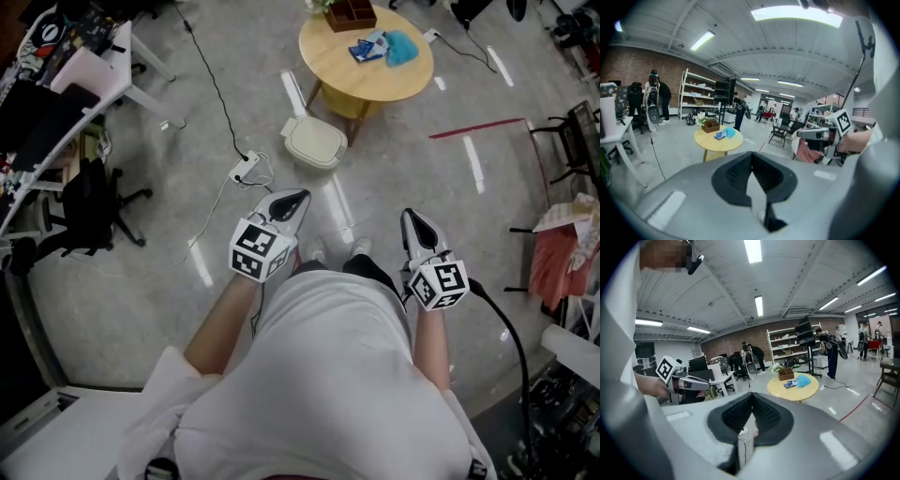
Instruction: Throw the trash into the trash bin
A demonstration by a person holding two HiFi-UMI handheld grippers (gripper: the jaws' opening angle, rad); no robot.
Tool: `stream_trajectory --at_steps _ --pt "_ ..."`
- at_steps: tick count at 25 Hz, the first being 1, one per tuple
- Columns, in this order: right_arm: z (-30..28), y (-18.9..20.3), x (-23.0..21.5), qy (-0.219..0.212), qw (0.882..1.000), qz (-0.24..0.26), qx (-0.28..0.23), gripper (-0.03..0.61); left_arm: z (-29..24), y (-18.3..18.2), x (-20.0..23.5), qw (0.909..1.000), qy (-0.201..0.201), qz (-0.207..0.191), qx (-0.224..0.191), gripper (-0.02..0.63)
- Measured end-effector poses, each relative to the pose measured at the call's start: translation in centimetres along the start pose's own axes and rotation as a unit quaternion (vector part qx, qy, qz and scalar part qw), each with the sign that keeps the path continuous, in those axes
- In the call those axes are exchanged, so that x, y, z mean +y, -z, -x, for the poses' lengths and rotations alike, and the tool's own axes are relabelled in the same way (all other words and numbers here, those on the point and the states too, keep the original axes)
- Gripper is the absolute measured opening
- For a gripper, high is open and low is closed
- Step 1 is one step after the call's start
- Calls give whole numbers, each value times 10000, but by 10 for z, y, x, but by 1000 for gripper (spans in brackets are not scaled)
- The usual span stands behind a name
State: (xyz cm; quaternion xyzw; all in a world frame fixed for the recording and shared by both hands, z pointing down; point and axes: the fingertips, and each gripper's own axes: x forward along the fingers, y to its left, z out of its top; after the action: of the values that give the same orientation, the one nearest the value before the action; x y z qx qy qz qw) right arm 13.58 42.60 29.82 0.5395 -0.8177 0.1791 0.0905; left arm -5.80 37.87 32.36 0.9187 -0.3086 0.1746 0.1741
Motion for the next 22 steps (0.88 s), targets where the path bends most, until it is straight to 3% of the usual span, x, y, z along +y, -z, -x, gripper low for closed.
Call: stream_trajectory --at_steps 7,22 --pt "-12 -1 -13 -82 9999 31 83 2 -13 -2 3 10000 -50 56 41 3" --pt "-42 -26 -88 -502 9986 141 104 2 -74 -35 5 9980 -553 283 -82 3"
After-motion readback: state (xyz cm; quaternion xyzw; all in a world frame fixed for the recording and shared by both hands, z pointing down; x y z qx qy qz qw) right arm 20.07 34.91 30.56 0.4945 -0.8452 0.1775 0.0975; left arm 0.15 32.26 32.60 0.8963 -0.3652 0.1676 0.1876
